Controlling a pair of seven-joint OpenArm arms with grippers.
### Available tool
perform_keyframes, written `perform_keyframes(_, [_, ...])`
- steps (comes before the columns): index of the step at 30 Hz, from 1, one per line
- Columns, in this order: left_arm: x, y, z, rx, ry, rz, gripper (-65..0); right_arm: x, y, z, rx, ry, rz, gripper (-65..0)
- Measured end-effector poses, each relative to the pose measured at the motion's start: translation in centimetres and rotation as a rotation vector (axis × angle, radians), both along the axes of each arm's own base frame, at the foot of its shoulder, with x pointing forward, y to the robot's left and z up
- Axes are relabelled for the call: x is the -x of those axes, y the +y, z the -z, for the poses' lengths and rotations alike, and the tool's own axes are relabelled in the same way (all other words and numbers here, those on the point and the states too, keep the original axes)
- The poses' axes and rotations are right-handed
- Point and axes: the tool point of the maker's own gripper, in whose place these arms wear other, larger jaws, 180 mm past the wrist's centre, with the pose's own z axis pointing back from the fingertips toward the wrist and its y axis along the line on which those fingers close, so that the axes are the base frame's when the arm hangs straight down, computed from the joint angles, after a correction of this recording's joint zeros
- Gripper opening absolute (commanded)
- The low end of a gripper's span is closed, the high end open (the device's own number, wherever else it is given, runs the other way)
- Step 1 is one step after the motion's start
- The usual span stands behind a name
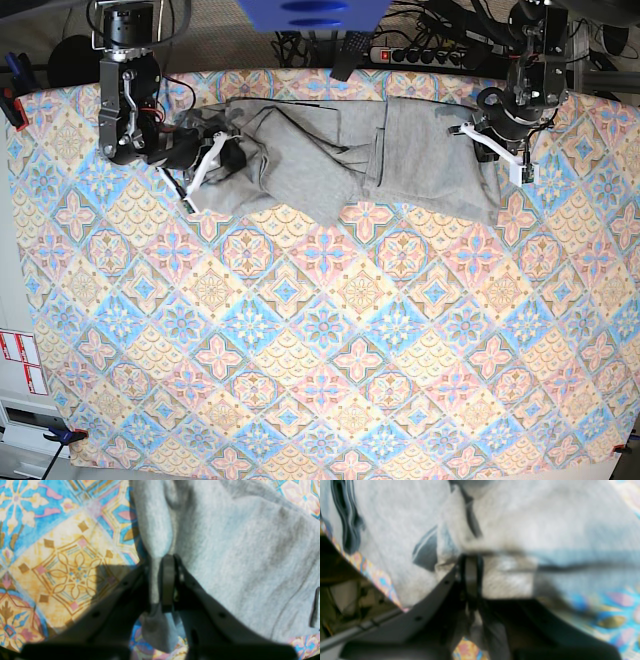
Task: Fold the T-shirt properly
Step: 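Regrasp the shirt's end with the right gripper and flatten the fold, then lift the shirt end with the right gripper and fold it over the bundle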
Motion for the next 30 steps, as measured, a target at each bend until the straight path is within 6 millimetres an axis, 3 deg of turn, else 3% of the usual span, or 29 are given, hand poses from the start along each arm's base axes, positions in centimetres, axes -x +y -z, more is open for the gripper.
perform_keyframes(4, [0.4,-0.3,0.1,0.017,0.006,0.004,-65.0,-0.8,-2.5,-0.5,0.012,-0.026,0.077,-65.0])
perform_keyframes(7, [0.6,-0.6,0.0,0.024,0.009,0.007,-64.1,-0.7,-3.1,-0.5,0.015,-0.023,0.097,-65.0])
perform_keyframes(11, [0.7,-0.7,-0.6,0.015,-0.003,0.019,-56.4,-0.7,-3.1,-0.5,0.014,-0.023,0.098,-65.0])
perform_keyframes(16, [0.1,-1.2,-1.8,0.009,-0.038,0.031,-40.9,-0.7,-3.2,-0.5,0.020,-0.021,0.098,-65.0])
perform_keyframes(19, [0.5,-1.1,-1.7,0.009,-0.031,0.031,-35.0,-0.7,-3.2,-0.5,0.019,-0.024,0.100,-65.0])
perform_keyframes(26, [0.9,-1.0,-1.4,0.007,-0.015,0.025,-33.6,-0.9,-3.3,-0.6,0.023,-0.028,0.098,-65.0])
perform_keyframes(30, [1.2,1.3,-1.9,-0.021,-0.022,-0.027,-33.6,-1.7,-3.1,-2.6,0.048,-0.090,0.071,-65.0])
